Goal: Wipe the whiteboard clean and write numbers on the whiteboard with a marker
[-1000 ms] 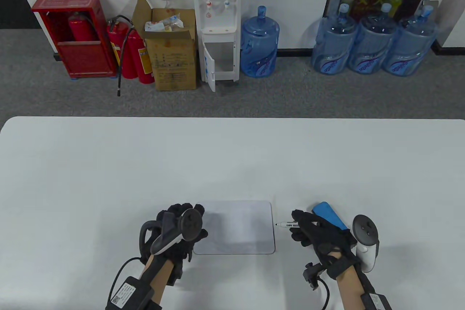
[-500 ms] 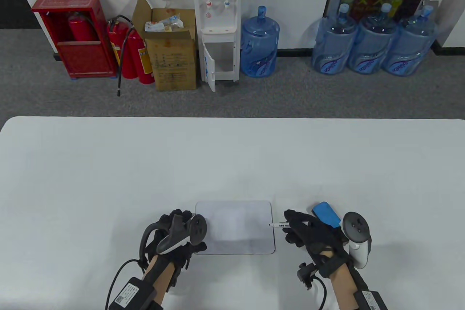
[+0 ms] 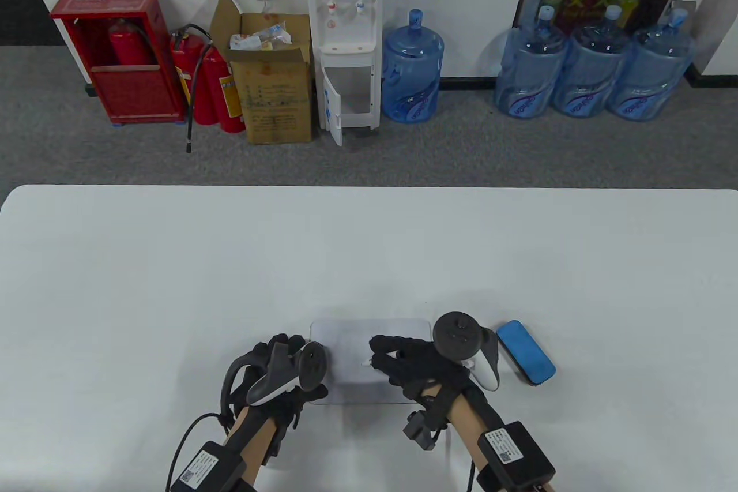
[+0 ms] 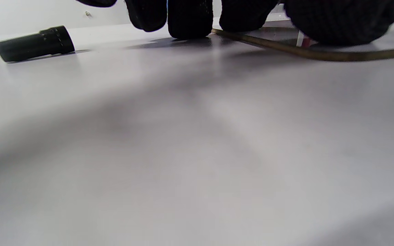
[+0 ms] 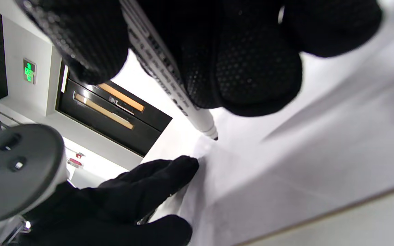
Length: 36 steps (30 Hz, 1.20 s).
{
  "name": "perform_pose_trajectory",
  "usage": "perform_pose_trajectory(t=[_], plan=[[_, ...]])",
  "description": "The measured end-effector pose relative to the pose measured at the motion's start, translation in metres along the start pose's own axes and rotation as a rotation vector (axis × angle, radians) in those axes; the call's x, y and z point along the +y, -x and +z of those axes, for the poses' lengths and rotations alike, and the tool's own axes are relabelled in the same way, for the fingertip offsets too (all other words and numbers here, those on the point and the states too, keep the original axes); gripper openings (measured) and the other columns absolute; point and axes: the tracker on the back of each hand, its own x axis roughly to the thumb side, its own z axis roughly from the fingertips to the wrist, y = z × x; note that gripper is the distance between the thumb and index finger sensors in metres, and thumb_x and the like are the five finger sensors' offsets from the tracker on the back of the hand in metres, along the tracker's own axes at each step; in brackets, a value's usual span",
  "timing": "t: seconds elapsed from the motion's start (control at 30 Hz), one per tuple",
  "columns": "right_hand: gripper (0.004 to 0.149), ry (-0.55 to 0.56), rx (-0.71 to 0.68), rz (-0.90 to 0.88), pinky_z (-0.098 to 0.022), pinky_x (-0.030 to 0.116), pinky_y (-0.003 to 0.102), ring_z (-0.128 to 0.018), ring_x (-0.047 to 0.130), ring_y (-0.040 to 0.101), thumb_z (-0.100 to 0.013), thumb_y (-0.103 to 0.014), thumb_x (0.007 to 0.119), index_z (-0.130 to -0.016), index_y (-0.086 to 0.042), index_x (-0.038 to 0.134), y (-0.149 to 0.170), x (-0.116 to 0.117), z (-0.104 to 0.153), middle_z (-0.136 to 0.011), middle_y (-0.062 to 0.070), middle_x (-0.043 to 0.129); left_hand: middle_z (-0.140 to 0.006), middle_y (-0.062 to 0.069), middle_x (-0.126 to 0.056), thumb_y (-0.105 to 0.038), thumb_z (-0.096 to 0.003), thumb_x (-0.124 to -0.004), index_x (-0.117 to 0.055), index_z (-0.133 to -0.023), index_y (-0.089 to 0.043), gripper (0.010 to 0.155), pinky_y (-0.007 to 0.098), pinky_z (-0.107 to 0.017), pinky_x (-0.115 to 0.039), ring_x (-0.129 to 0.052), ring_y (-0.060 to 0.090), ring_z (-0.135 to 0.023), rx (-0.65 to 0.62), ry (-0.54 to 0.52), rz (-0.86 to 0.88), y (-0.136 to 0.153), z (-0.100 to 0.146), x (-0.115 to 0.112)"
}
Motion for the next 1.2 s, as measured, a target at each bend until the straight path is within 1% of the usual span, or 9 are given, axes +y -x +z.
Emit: perform_pose_trajectory(t=[0.13, 0.27, 0.5, 0.67, 0.83, 0.97, 1.07, 1.13, 1.2], plan=[[0.058, 0.012, 0.011, 0.019, -0.038, 0.076, 0.052, -0.052, 0.097, 0.029, -0.045, -0.045, 0.082, -0.093, -0.014, 0.080, -0.005, 0.011, -0.016, -0.082, 0.015, 0.086, -0.122, 0.004, -0.056, -0.060, -0.0390, -0.070, -0.056, -0.108, -0.039, 0.073, 0.064, -0.079, -0.045, -0.057, 0.039, -0.110, -0.002, 0.000, 0.000, 0.000, 0.001, 0.000], [0.058, 0.022, 0.047, 0.021, -0.038, 0.075, 0.053, -0.052, 0.097, 0.030, -0.045, -0.043, 0.083, -0.095, -0.014, 0.078, -0.004, 0.015, -0.027, -0.084, 0.015, 0.084, -0.122, 0.003, -0.055, -0.059, -0.0392, -0.070, -0.055, -0.108, -0.039, 0.073, 0.065, -0.079, -0.044, -0.056, 0.039, -0.110, -0.001, 0.001, 0.005, 0.000, 0.001, -0.001], [0.058, 0.048, 0.079, 0.018, -0.038, 0.075, 0.052, -0.052, 0.097, 0.030, -0.045, -0.043, 0.082, -0.095, -0.014, 0.077, 0.002, 0.021, -0.037, -0.085, 0.015, 0.084, -0.122, 0.004, -0.055, -0.059, -0.0394, -0.070, -0.056, -0.108, -0.039, 0.073, 0.064, -0.079, -0.045, -0.059, 0.039, -0.109, -0.003, 0.005, 0.006, 0.001, 0.001, 0.000], [0.057, 0.034, 0.068, 0.047, -0.037, 0.076, 0.052, -0.051, 0.097, 0.030, -0.045, -0.043, 0.082, -0.094, -0.012, 0.078, -0.001, 0.022, -0.035, -0.082, 0.016, 0.085, -0.122, 0.004, -0.055, -0.059, -0.0394, -0.070, -0.056, -0.108, -0.039, 0.073, 0.065, -0.079, -0.045, -0.060, 0.039, -0.109, -0.001, 0.007, 0.003, 0.000, 0.001, 0.000], [0.055, -0.024, 0.008, 0.055, -0.034, 0.078, 0.051, -0.047, 0.100, 0.029, -0.046, -0.045, 0.081, -0.087, -0.010, 0.085, -0.006, 0.027, -0.020, -0.074, 0.017, 0.090, -0.123, 0.004, -0.055, -0.059, -0.0395, -0.071, -0.056, -0.108, -0.039, 0.073, 0.065, -0.079, -0.045, -0.061, 0.038, -0.108, -0.001, 0.010, 0.006, 0.000, 0.001, 0.000], [0.054, -0.029, -0.002, 0.026, -0.033, 0.078, 0.052, -0.045, 0.100, 0.029, -0.045, -0.045, 0.082, -0.085, -0.009, 0.087, -0.006, 0.032, -0.012, -0.072, 0.018, 0.091, -0.122, 0.004, -0.055, -0.059, -0.0395, -0.070, -0.056, -0.108, -0.039, 0.073, 0.065, -0.079, -0.046, -0.062, 0.038, -0.108, 0.001, 0.010, 0.000, 0.000, 0.001, 0.000], [0.054, -0.017, 0.004, 0.010, -0.033, 0.078, 0.052, -0.045, 0.100, 0.029, -0.045, -0.045, 0.082, -0.086, -0.009, 0.086, -0.004, 0.030, -0.010, -0.072, 0.018, 0.091, -0.123, 0.004, -0.055, -0.059, -0.0394, -0.070, -0.056, -0.108, -0.039, 0.073, 0.065, -0.079, -0.046, -0.062, 0.038, -0.108, 0.002, 0.010, 0.000, 0.000, 0.001, 0.000], [0.055, 0.045, 0.011, -0.014, -0.034, 0.077, 0.052, -0.046, 0.100, 0.030, -0.045, -0.045, 0.082, -0.087, -0.009, 0.085, -0.002, 0.024, -0.011, -0.074, 0.018, 0.090, -0.123, 0.004, -0.055, -0.059, -0.0395, -0.070, -0.056, -0.108, -0.039, 0.073, 0.065, -0.079, -0.046, -0.062, 0.039, -0.108, 0.002, 0.011, 0.000, 0.000, 0.001, 0.000], [0.056, 0.107, 0.051, -0.028, -0.035, 0.076, 0.053, -0.048, 0.099, 0.031, -0.045, -0.044, 0.083, -0.089, -0.009, 0.083, 0.001, 0.015, -0.013, -0.076, 0.018, 0.088, -0.122, 0.004, -0.055, -0.059, -0.0394, -0.070, -0.055, -0.108, -0.039, 0.073, 0.065, -0.079, -0.046, -0.062, 0.039, -0.108, 0.002, 0.012, 0.001, 0.000, 0.001, 0.000]])
